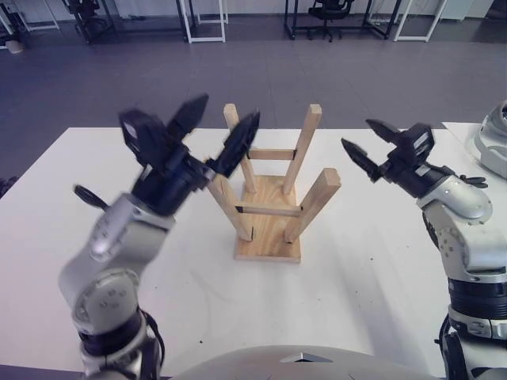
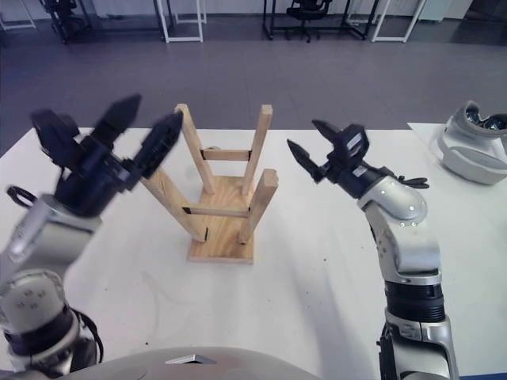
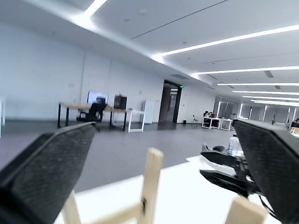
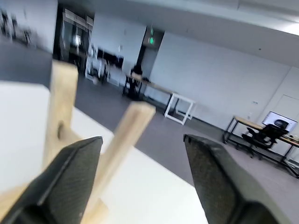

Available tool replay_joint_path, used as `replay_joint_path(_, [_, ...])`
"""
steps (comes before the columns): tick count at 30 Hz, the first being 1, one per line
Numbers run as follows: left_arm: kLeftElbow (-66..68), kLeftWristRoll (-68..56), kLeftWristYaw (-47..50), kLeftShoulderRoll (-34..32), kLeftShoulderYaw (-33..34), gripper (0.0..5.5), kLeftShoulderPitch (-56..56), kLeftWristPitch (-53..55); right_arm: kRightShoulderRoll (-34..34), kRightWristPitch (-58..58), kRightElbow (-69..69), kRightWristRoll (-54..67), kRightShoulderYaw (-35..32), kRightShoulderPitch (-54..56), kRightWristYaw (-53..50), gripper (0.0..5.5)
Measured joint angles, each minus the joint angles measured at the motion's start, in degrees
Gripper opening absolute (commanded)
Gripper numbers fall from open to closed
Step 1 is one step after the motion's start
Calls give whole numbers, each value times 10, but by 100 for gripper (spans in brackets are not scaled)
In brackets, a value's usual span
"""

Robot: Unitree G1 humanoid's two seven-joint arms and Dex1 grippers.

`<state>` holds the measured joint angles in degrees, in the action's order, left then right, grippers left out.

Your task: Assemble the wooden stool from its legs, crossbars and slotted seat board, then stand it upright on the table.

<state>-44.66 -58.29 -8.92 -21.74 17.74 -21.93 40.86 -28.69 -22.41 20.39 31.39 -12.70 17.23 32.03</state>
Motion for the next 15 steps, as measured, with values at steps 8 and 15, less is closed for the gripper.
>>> replay_joint_path(8, [235, 35, -133, -99, -54, 538, -148, 0, 10, -139, 101, 274, -24, 109, -106, 324])
replay_joint_path(15, [203, 265, -130, -42, -181, 538, 41, -223, -20, -171, 91, 173, 110, 37, -114, 324])
